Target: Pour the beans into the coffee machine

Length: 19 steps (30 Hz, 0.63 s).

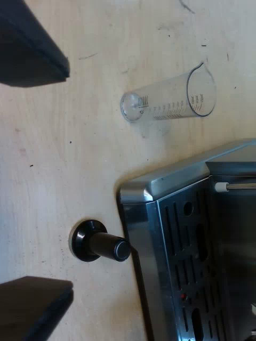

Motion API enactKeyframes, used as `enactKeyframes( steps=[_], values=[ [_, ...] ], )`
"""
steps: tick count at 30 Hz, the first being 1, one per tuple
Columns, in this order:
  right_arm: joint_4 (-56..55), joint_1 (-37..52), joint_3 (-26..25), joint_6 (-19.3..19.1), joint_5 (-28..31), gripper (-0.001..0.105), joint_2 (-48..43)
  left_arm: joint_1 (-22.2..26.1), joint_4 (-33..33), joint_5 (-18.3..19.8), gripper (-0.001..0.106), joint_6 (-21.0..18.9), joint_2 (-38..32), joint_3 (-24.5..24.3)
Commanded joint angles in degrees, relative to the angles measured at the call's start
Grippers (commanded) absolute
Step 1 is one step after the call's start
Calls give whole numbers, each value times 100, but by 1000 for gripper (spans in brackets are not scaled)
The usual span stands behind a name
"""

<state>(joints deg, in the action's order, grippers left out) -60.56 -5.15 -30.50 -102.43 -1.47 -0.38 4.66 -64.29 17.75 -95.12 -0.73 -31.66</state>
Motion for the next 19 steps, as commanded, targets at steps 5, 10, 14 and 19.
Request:
enactKeyframes(
  steps=[5,10,14,19],
  values=[
    [51,32,-25,-10,-7,68,-255,-30,149,-48,105,72,-223,10],
    [51,32,-25,-10,-7,68,-255,-30,207,-46,105,72,-212,47],
    [51,32,-25,-10,-7,68,-255,-30,297,-46,105,25,-212,86],
    [51,32,-25,-10,-7,68,-255,-30,296,-46,105,25,-212,85]
  ],
)
